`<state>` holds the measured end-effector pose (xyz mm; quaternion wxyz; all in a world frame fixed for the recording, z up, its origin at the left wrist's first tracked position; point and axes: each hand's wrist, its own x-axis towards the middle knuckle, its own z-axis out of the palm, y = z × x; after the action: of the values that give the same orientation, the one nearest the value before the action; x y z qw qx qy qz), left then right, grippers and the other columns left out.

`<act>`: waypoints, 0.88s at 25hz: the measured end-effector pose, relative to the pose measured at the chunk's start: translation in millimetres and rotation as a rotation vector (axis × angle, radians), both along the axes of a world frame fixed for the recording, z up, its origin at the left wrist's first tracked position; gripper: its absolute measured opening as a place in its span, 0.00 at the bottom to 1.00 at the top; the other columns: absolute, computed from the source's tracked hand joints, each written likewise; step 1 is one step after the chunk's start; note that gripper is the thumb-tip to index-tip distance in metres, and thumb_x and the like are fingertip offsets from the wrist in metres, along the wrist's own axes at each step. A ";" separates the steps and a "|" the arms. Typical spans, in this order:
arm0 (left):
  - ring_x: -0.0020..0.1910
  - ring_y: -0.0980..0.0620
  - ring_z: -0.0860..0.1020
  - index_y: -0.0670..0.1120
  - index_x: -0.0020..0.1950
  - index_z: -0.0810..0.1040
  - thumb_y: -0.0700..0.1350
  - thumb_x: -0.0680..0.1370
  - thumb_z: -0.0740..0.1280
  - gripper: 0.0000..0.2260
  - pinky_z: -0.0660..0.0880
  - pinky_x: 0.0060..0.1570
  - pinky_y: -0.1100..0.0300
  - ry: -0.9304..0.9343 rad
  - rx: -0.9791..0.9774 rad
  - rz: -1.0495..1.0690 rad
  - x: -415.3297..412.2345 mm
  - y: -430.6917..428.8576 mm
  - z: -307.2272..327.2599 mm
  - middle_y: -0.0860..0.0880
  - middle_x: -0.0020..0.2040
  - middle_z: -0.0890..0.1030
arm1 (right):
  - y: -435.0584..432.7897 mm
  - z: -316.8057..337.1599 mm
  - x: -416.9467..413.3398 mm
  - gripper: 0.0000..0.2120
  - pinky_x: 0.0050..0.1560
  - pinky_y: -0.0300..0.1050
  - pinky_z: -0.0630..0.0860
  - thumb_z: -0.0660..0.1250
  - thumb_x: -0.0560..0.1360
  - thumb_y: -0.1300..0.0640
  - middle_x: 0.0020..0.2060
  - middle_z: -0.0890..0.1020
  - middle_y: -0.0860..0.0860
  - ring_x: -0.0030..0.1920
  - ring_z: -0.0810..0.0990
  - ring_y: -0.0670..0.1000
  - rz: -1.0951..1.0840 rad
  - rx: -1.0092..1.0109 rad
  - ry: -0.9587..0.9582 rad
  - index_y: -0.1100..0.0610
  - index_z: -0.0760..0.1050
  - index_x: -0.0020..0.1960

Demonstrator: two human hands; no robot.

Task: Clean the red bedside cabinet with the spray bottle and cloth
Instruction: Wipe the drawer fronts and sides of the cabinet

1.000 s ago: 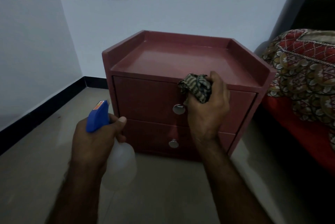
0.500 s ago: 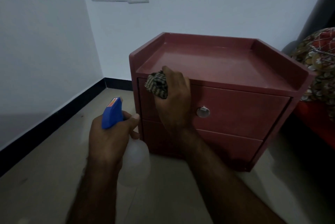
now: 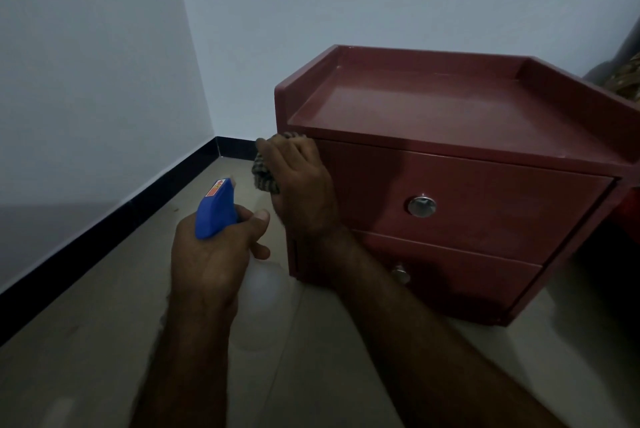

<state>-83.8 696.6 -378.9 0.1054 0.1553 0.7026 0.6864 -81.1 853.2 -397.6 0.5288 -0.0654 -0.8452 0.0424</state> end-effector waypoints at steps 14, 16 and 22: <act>0.29 0.54 0.82 0.46 0.44 0.79 0.43 0.75 0.75 0.05 0.74 0.41 0.56 0.031 -0.034 0.006 -10.4 -11.6 -10.1 0.46 0.37 0.82 | -4.1 -108.4 6.2 0.19 0.51 0.58 0.81 0.59 0.77 0.63 0.60 0.83 0.59 0.58 0.81 0.62 -0.018 0.003 -0.302 0.65 0.81 0.63; 0.29 0.54 0.82 0.46 0.44 0.79 0.43 0.75 0.75 0.06 0.75 0.41 0.54 0.029 -0.030 0.010 -12.3 -11.6 -9.9 0.47 0.38 0.82 | -4.8 -115.1 3.7 0.19 0.52 0.57 0.81 0.59 0.77 0.62 0.59 0.83 0.59 0.58 0.82 0.62 -0.028 -0.002 -0.310 0.65 0.82 0.63; 0.32 0.52 0.83 0.47 0.44 0.78 0.43 0.75 0.75 0.06 0.79 0.49 0.49 0.037 -0.026 0.020 -15.7 -12.3 -15.1 0.50 0.39 0.82 | -5.4 -160.7 20.9 0.22 0.51 0.53 0.82 0.78 0.67 0.69 0.54 0.85 0.60 0.53 0.83 0.61 0.017 -0.056 -0.488 0.66 0.82 0.60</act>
<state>-99.5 684.4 -394.0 0.0878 0.1596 0.7147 0.6753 -60.2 847.7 -558.3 0.3064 -0.0809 -0.9470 0.0532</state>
